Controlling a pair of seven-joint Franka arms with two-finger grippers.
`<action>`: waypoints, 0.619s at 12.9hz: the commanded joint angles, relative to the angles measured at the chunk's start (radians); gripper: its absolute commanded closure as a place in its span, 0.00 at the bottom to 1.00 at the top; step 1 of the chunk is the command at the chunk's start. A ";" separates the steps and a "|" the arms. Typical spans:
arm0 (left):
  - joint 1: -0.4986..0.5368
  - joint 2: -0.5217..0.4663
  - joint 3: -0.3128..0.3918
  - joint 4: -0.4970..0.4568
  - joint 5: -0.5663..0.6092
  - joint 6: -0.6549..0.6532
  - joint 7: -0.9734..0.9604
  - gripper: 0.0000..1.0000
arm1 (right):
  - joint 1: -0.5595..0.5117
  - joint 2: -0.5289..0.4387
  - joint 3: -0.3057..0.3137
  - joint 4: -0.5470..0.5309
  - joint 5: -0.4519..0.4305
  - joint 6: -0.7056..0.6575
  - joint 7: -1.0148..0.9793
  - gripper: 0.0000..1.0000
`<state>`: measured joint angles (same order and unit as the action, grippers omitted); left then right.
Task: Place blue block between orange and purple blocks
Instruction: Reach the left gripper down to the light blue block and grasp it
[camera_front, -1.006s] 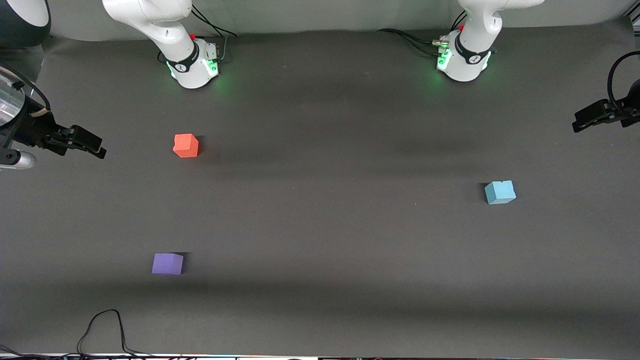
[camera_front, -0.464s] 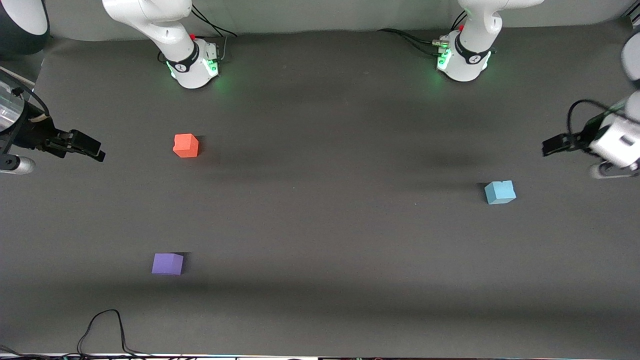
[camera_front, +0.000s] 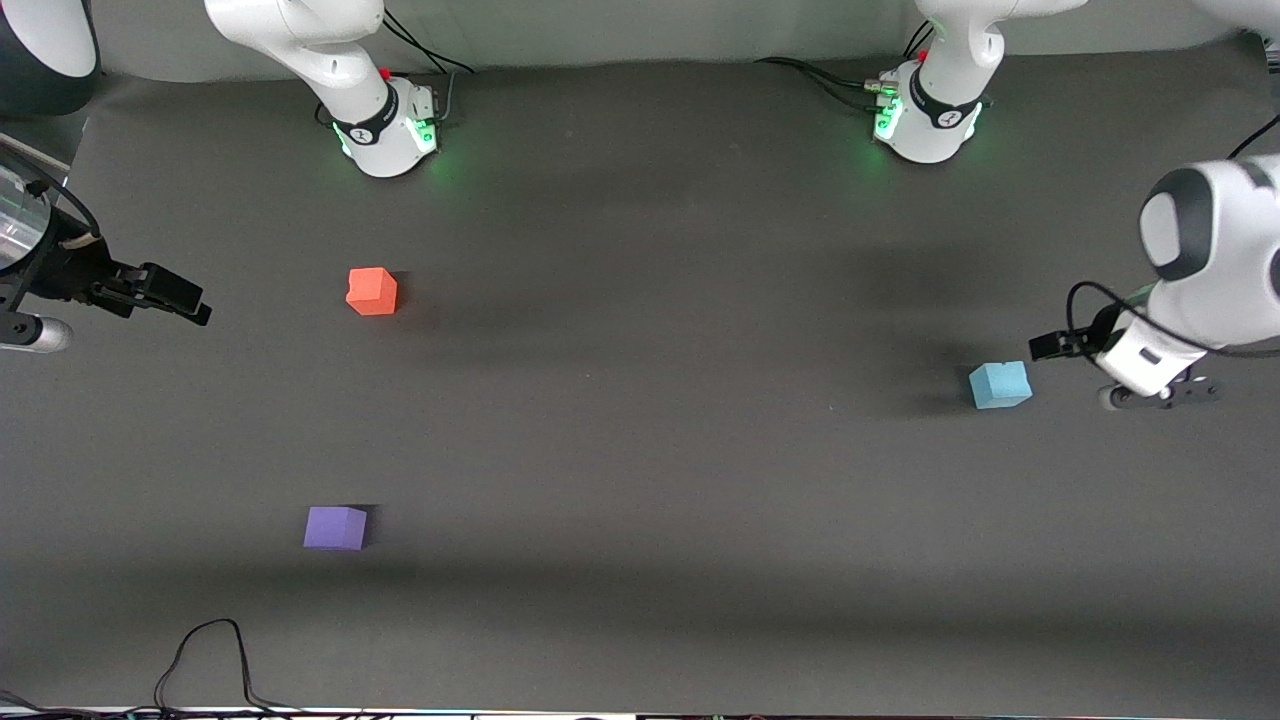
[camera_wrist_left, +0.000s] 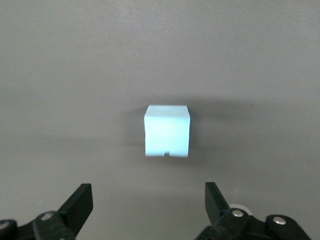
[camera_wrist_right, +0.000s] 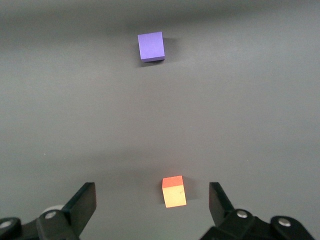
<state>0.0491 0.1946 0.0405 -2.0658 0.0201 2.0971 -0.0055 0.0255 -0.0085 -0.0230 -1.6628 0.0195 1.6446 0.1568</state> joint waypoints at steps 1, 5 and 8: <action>-0.003 0.072 -0.007 -0.043 -0.015 0.128 0.018 0.00 | 0.013 0.004 -0.012 -0.001 -0.001 -0.002 -0.008 0.00; -0.009 0.167 -0.013 -0.071 -0.016 0.265 0.019 0.00 | 0.014 -0.005 -0.012 -0.018 -0.001 0.009 -0.008 0.00; -0.006 0.199 -0.021 -0.077 -0.017 0.296 0.019 0.02 | 0.014 -0.007 -0.012 -0.020 -0.001 0.007 -0.008 0.00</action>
<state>0.0478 0.3928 0.0200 -2.1281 0.0176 2.3667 -0.0048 0.0255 -0.0059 -0.0230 -1.6752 0.0195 1.6458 0.1568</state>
